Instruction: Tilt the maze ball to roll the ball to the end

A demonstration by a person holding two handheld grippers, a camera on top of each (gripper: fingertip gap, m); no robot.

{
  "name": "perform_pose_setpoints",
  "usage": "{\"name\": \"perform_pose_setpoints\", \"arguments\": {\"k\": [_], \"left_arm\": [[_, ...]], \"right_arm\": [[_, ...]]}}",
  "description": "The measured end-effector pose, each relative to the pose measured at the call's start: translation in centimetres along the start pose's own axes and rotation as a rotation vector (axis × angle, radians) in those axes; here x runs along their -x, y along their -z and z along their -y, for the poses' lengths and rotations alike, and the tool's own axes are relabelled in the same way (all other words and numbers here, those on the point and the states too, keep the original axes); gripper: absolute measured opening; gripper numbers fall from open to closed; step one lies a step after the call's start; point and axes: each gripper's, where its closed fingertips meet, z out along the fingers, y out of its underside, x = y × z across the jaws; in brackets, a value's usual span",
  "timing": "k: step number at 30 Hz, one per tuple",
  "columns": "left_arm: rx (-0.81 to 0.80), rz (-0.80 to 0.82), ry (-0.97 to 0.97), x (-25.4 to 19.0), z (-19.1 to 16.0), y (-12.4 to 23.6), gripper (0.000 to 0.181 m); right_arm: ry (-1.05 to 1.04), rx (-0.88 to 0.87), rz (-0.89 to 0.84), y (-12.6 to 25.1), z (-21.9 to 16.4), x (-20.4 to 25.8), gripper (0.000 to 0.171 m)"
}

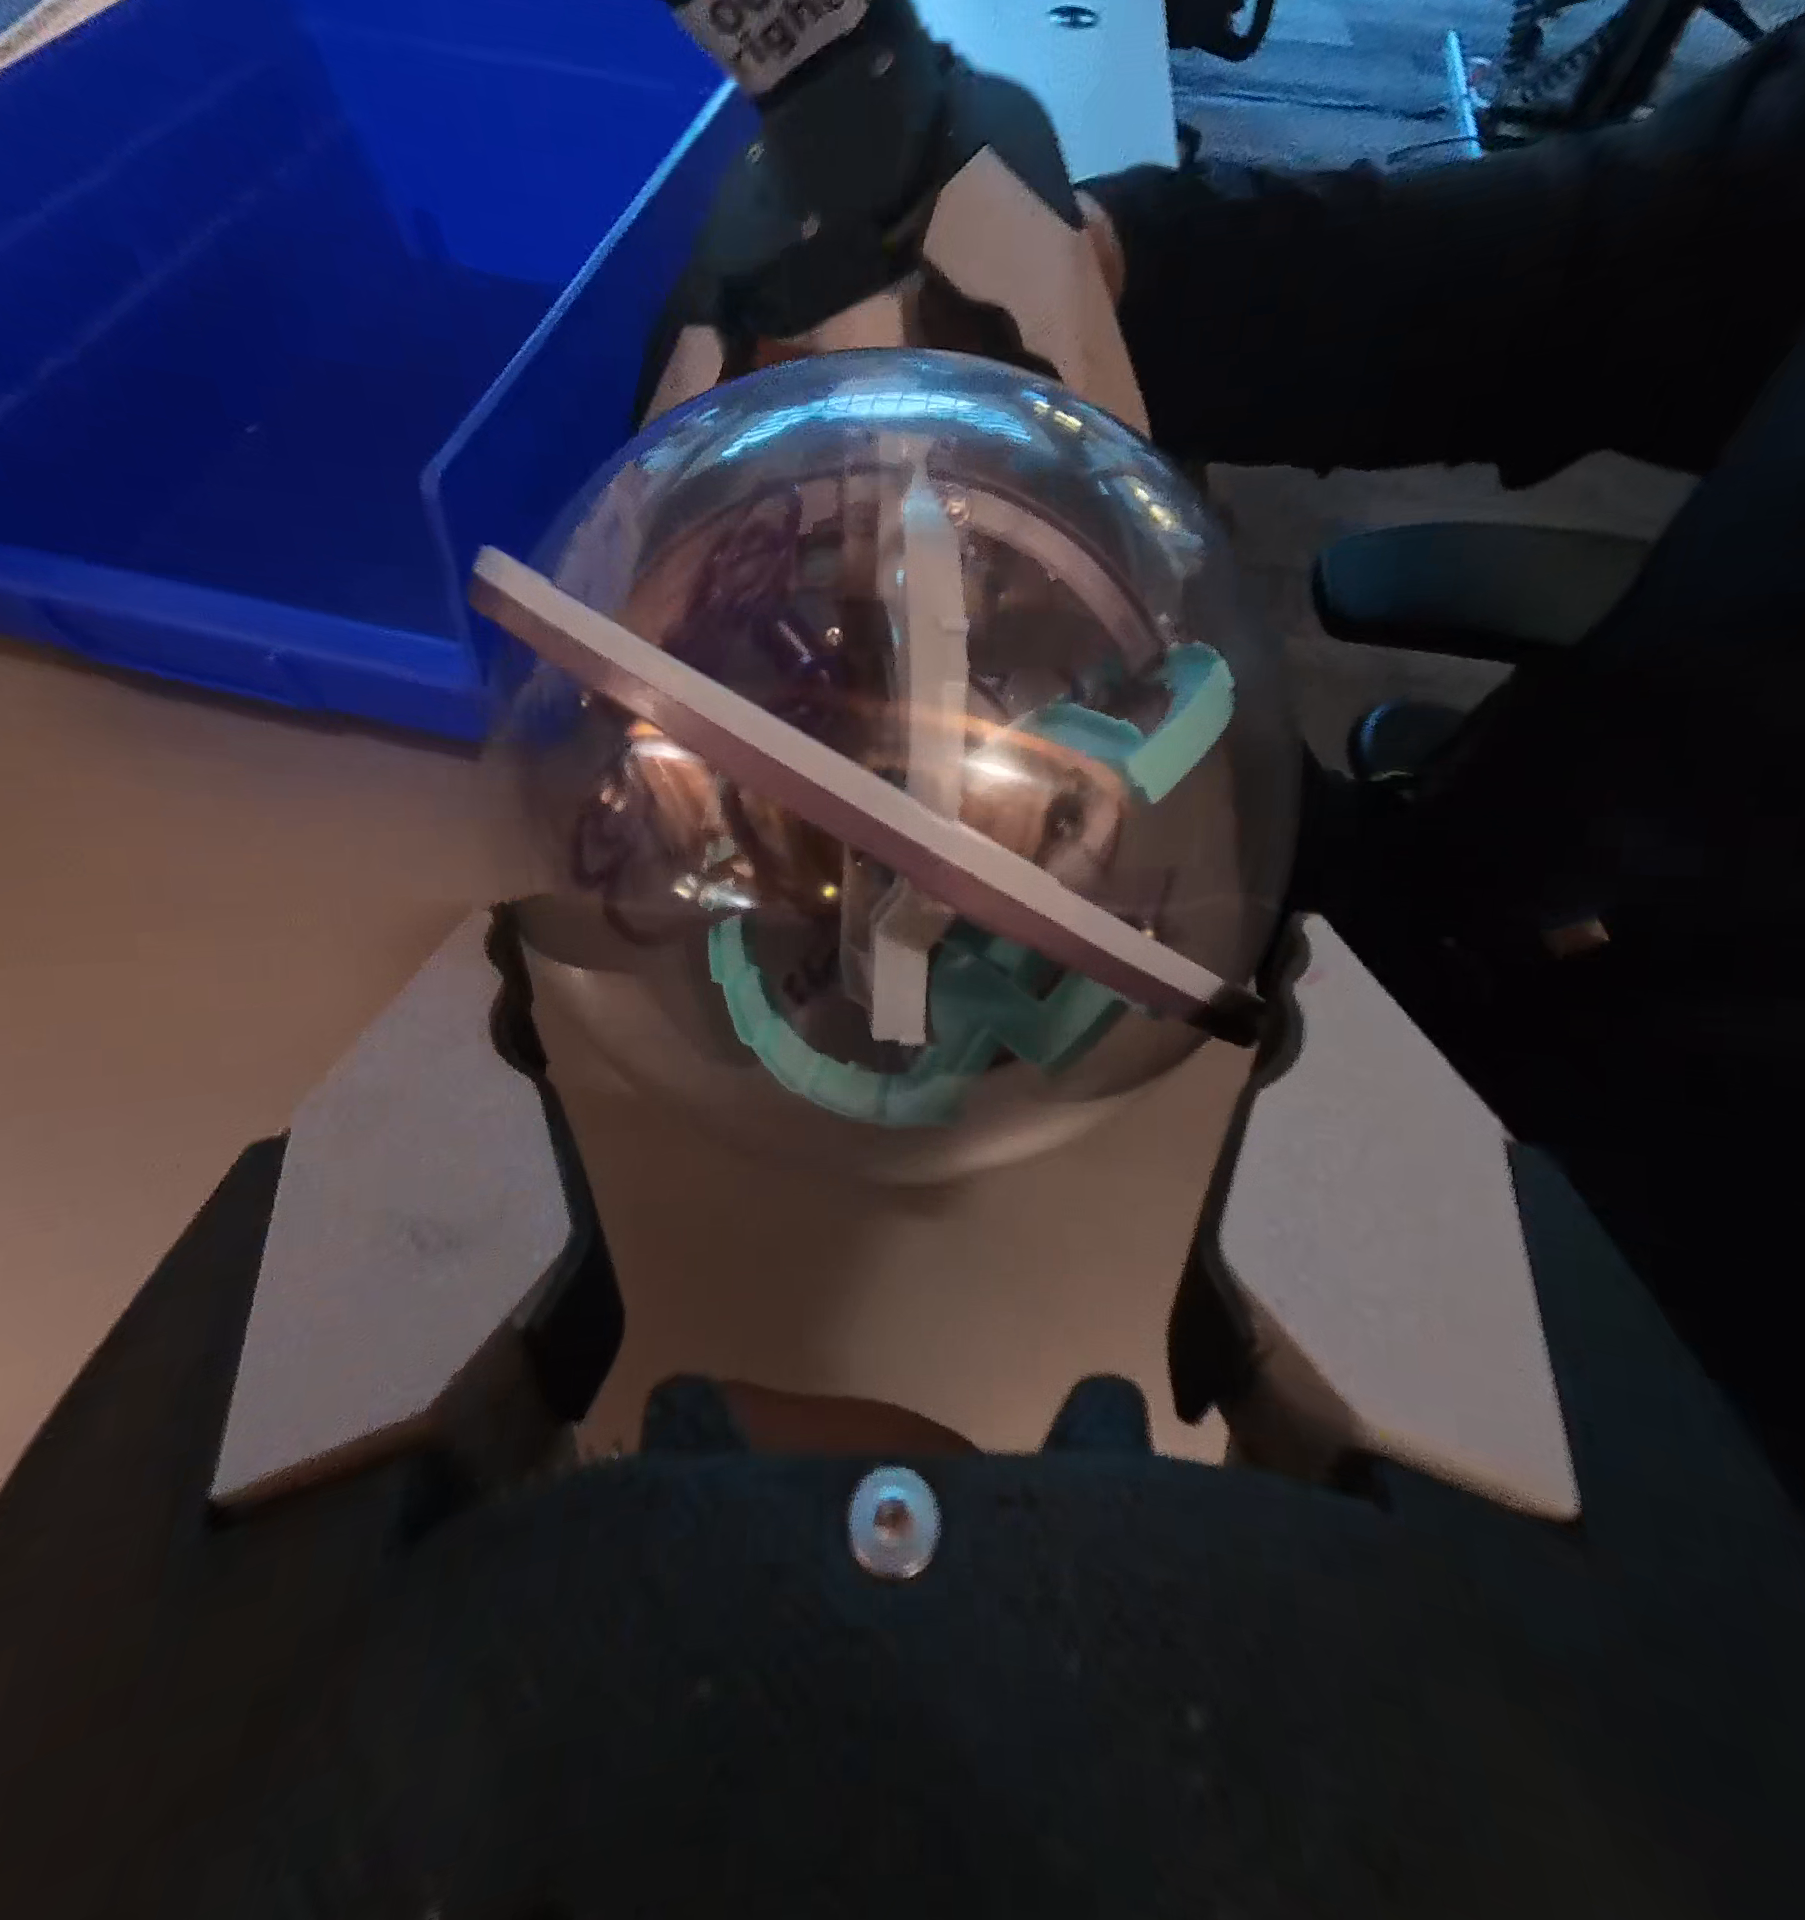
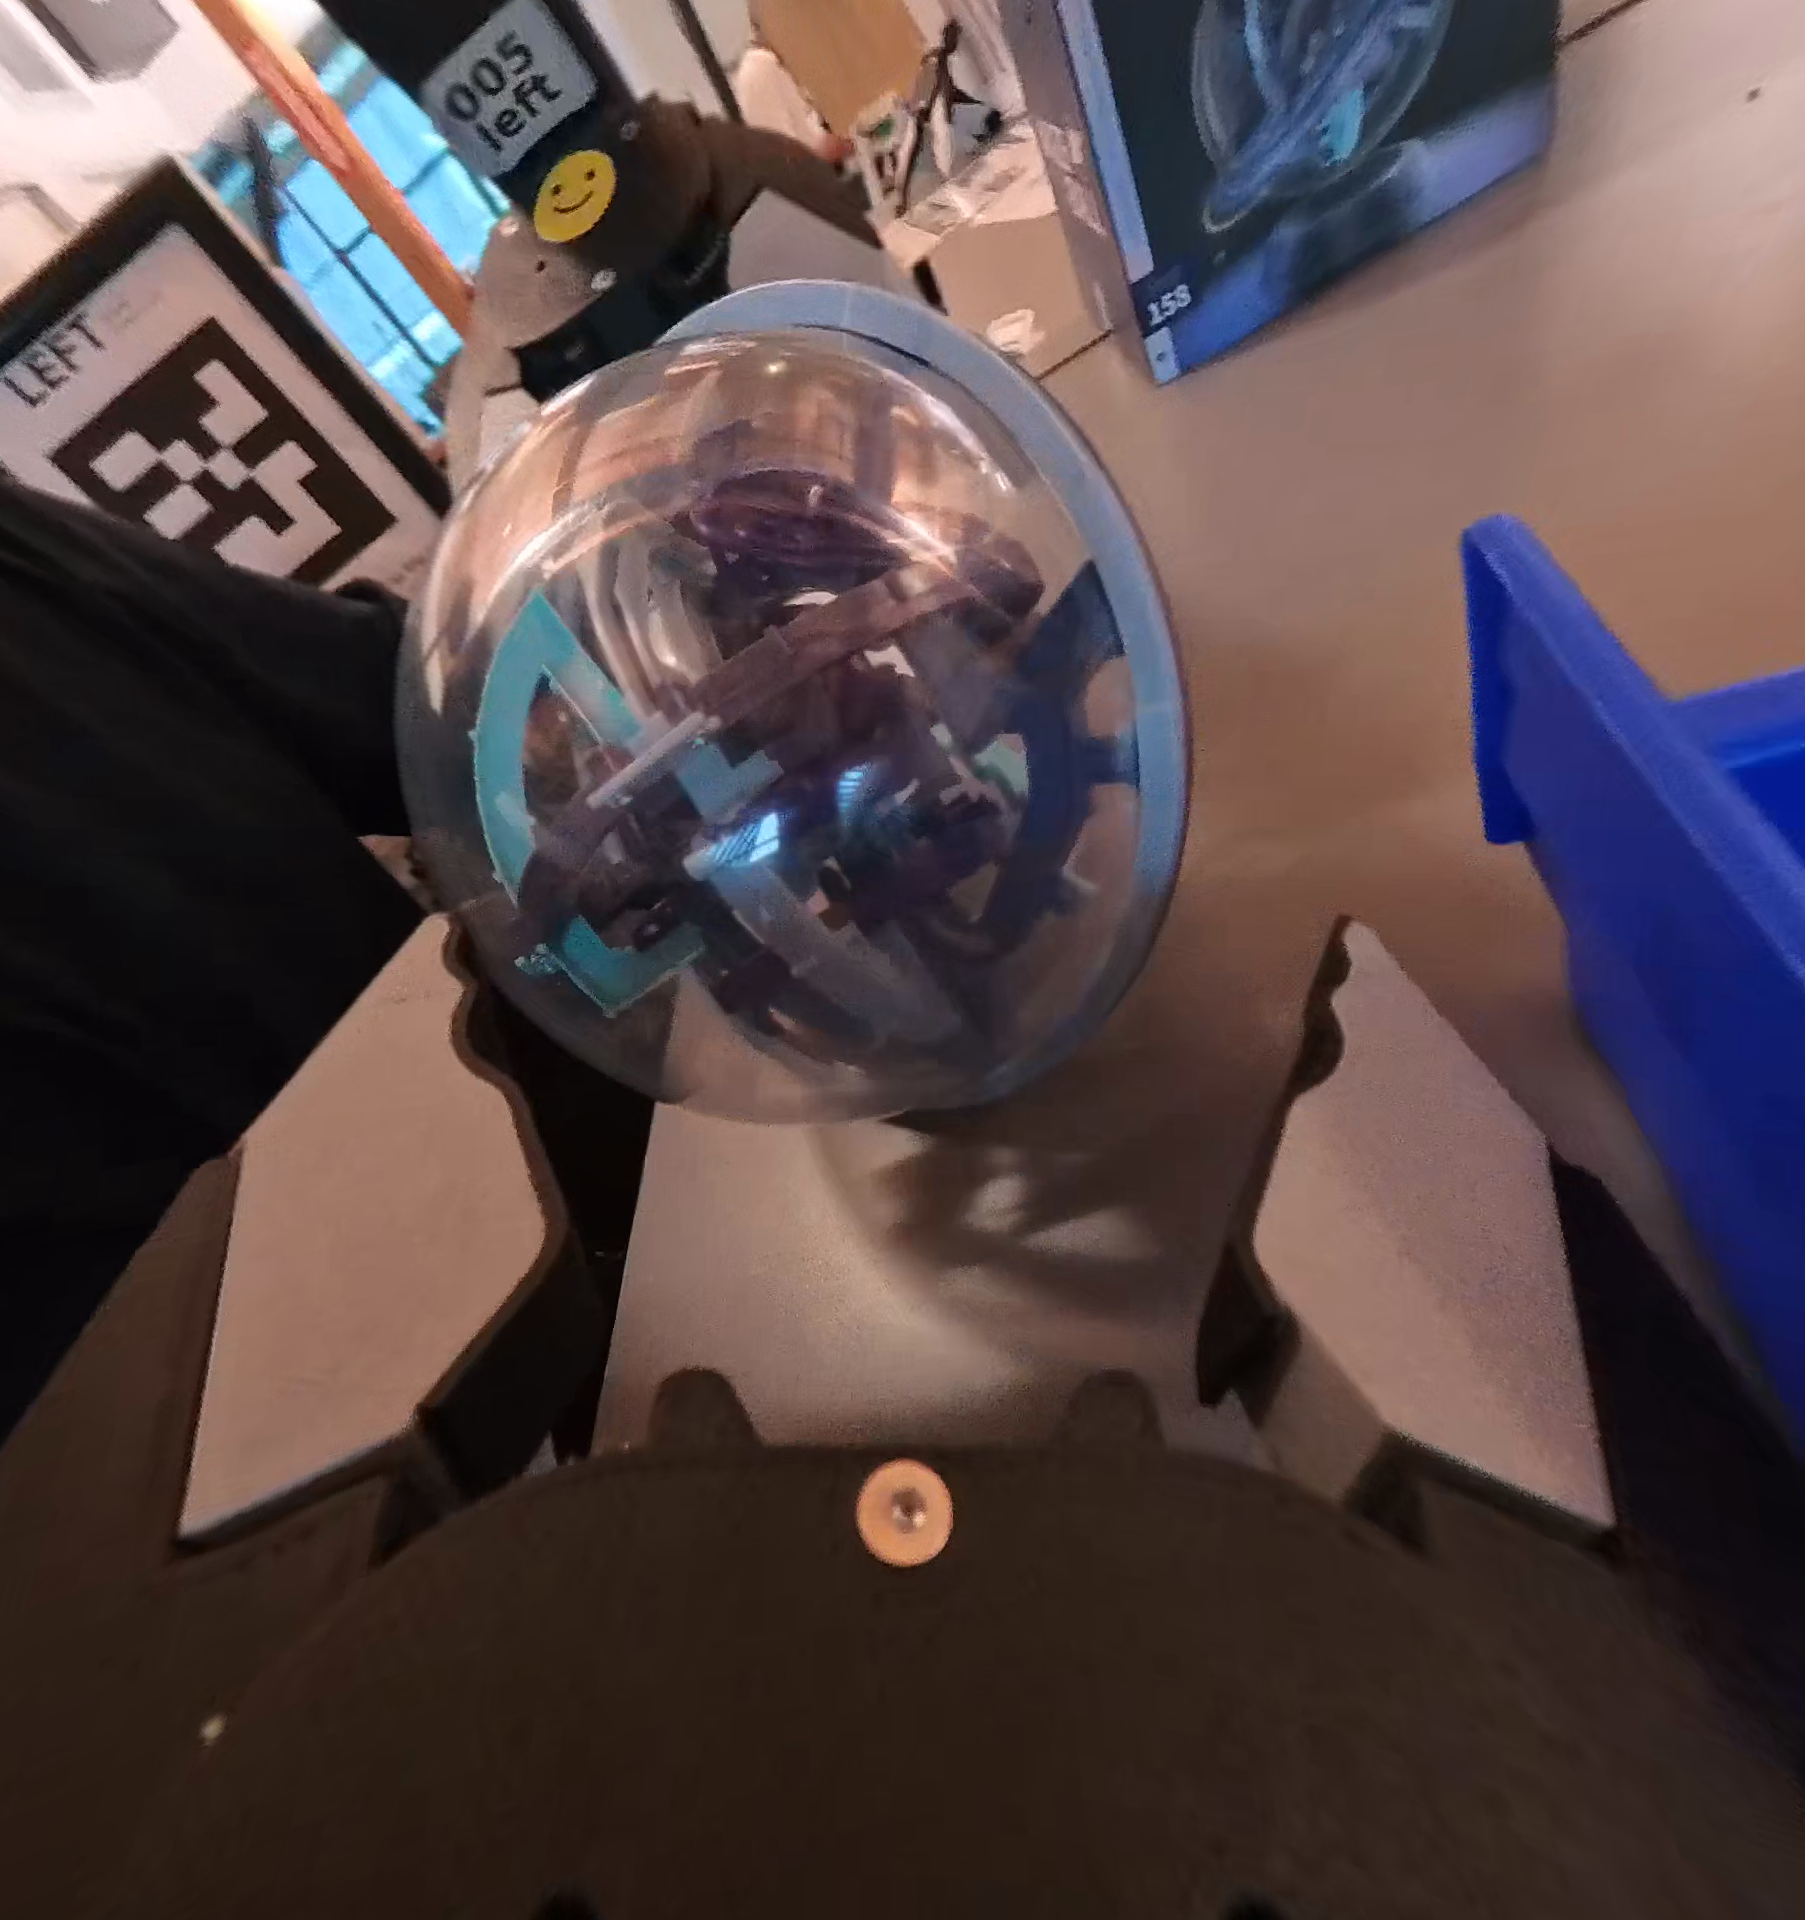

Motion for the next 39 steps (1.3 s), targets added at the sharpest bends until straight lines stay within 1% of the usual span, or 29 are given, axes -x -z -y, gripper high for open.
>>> {"name": "perform_pose_setpoints", "arguments": {"k": [4, 7, 8, 11, 13, 16, 17, 19, 20, 21, 23, 24, 27, 31, 39], "left_arm": [[-0.026, -0.074, -0.051, -0.1, 0.8, -0.5, 0.136], [-0.09, -0.123, -0.04, 0.0, 1.7, -0.8, 0.134], [-0.102, -0.125, -0.019, 0.1, 1.9, -0.9, 0.135], [-0.144, -0.08, 0.025, 0.2, 2.0, -0.9, 0.133], [-0.178, -0.003, 0.069, 0.6, 1.7, -0.3, 0.131], [-0.247, 0.091, 0.171, 0.5, 1.1, 0.8, 0.113], [-0.252, 0.115, 0.203, 0.3, 0.7, 0.9, 0.11], [-0.234, 0.156, 0.21, -0.3, -0.4, 0.8, 0.11], [-0.19, 0.173, 0.201, -0.6, -1.2, 0.3, 0.113], [-0.146, 0.186, 0.191, -0.9, -1.9, -0.2, 0.117], [-0.119, 0.218, 0.178, -1.0, -2.2, -1.3, 0.131], [-0.118, 0.246, 0.18, -0.6, -2.2, -1.6, 0.13], [-0.123, 0.231, 0.162, -0.4, -2.1, -1.8, 0.131], [-0.112, 0.221, 0.075, -0.5, -1.6, -1.4, 0.13], [-0.039, 0.266, -0.078, -0.2, 0.1, -0.5, 0.131]], "right_arm": [[-0.017, 0.027, 0.122, -0.6, -0.9, 0.6, 0.149], [-0.004, 0.061, 0.218, -0.9, -1.2, 1.8, 0.139], [-0.001, 0.062, 0.23, -1.0, -1.2, 1.9, 0.141], [-0.009, 0.058, 0.232, -1.0, -1.1, 1.8, 0.141], [-0.008, 0.051, 0.216, -0.9, -1.0, 1.5, 0.141], [-0.017, 0.04, 0.193, -0.9, -0.9, 1.2, 0.14], [-0.016, 0.04, 0.191, -0.9, -0.9, 1.2, 0.14], [-0.003, 0.042, 0.192, -1.0, -0.9, 1.3, 0.14], [0.004, 0.041, 0.192, -1.1, -0.9, 1.4, 0.139], [0.011, 0.038, 0.191, -1.1, -0.9, 1.5, 0.139], [0.011, 0.032, 0.189, -1.3, -0.8, 1.5, 0.141], [0.006, 0.031, 0.189, -1.4, -0.8, 1.5, 0.142], [0.01, 0.032, 0.183, -1.4, -0.9, 1.5, 0.143], [0.063, 0.049, 0.161, -1.4, -1.3, 1.9, 0.143], [0.197, -0.059, 0.133, -0.9, 0.2, 2.5, 0.142]]}}
